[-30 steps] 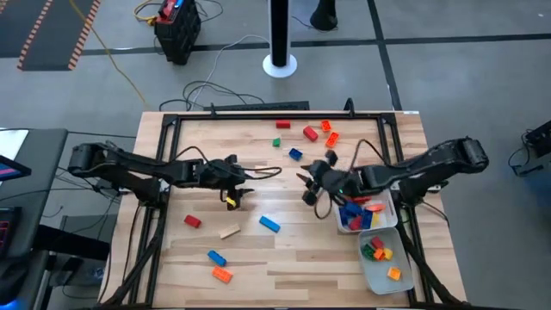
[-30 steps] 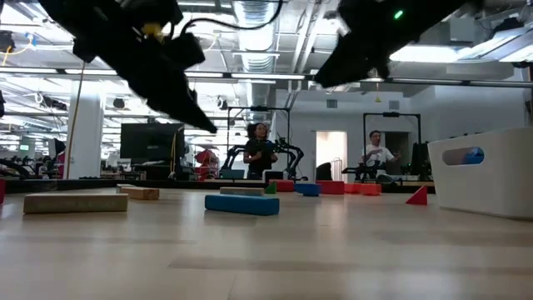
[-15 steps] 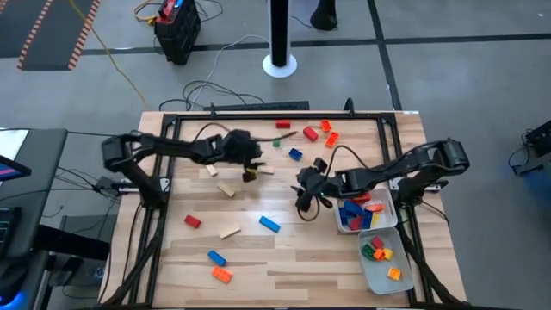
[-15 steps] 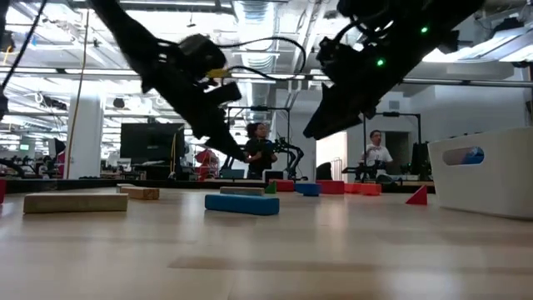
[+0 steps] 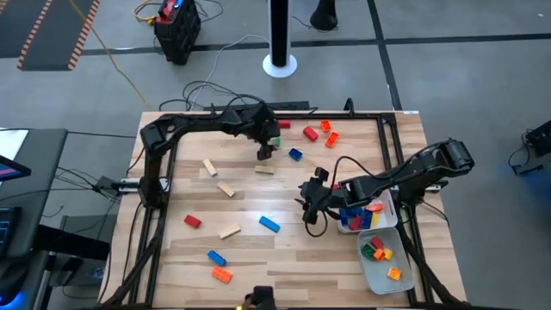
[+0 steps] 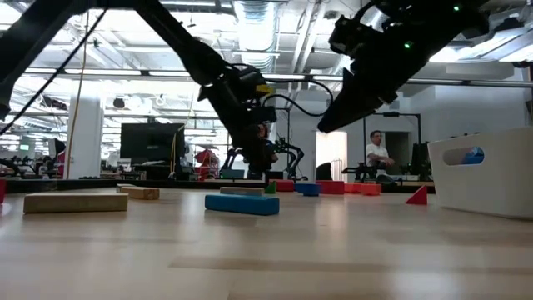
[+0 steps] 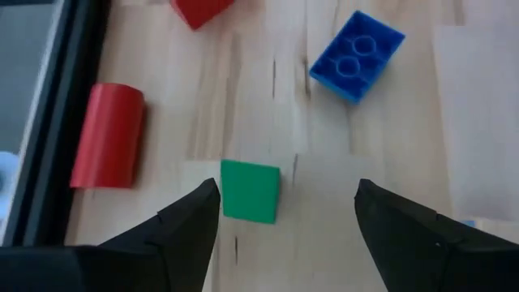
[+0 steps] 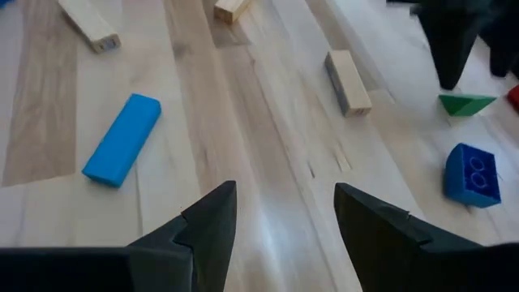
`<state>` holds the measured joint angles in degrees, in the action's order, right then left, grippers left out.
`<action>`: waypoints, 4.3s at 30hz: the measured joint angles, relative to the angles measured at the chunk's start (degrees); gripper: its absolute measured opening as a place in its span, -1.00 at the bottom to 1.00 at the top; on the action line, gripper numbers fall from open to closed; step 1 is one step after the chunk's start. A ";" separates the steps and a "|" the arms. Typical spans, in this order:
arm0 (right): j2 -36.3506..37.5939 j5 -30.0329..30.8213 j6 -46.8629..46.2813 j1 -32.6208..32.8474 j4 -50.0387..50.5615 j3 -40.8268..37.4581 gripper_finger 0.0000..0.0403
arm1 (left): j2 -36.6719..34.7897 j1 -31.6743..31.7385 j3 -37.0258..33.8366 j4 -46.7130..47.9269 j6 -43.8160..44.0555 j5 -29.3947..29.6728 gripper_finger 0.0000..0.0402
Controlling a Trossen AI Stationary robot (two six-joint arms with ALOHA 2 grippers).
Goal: Sort blocks by size
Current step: Put the green block into the grey bin
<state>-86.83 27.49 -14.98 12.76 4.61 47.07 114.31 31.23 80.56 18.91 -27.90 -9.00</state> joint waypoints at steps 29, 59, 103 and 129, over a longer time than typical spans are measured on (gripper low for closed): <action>-0.02 1.27 -3.00 3.96 -0.76 0.00 0.17 | 7.69 1.45 3.78 -3.29 -3.69 -2.59 0.23; 18.40 10.32 -37.25 10.85 45.25 1.66 0.12 | 0.45 -16.16 4.01 -14.06 4.83 -6.90 -0.40; 15.76 16.50 -69.16 36.22 62.48 1.57 -0.12 | 11.29 -34.75 13.04 -45.80 19.54 -4.45 -0.40; -13.51 38.56 -5.96 28.86 53.53 29.23 0.06 | -10.32 -30.78 -21.09 -63.75 35.60 -6.28 -0.40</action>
<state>-100.34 66.04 -20.95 41.62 58.14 76.30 103.98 0.46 59.47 -44.84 7.70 -15.28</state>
